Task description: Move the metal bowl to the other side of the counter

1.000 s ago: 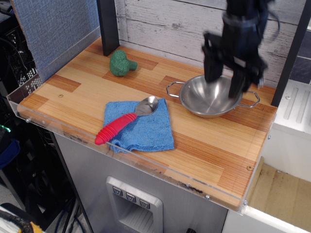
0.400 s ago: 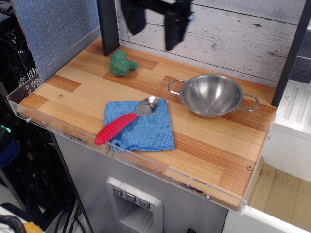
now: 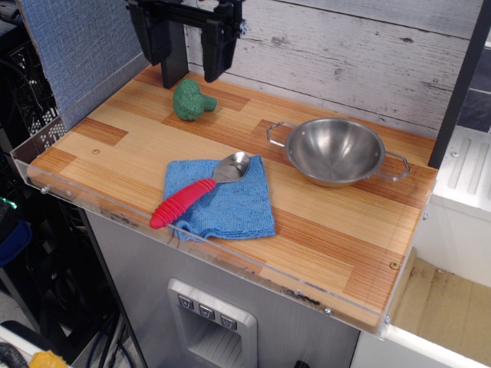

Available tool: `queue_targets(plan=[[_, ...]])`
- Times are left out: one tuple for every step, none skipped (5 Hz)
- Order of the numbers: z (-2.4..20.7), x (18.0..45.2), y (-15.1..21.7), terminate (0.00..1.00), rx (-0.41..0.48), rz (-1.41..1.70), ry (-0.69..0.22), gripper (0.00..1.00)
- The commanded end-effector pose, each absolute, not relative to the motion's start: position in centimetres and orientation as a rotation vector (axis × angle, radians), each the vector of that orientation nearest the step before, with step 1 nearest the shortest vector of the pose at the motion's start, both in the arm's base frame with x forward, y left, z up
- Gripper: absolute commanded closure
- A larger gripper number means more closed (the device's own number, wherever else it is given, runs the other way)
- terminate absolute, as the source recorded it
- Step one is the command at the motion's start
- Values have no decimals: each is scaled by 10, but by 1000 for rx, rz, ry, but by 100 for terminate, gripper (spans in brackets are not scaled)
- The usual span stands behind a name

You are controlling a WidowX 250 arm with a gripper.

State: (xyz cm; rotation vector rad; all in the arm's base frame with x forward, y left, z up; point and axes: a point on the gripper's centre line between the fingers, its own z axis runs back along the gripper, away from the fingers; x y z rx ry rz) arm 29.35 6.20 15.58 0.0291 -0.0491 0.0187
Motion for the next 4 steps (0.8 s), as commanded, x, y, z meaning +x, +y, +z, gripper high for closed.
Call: queue_targets(plan=[[161,284,54,0,15,-23,-52,0],[161,284,54,0,15,-23,-52,0],[161,284,54,0,15,-23,-52,0],[161,284,54,100,15,-23,-52,0]])
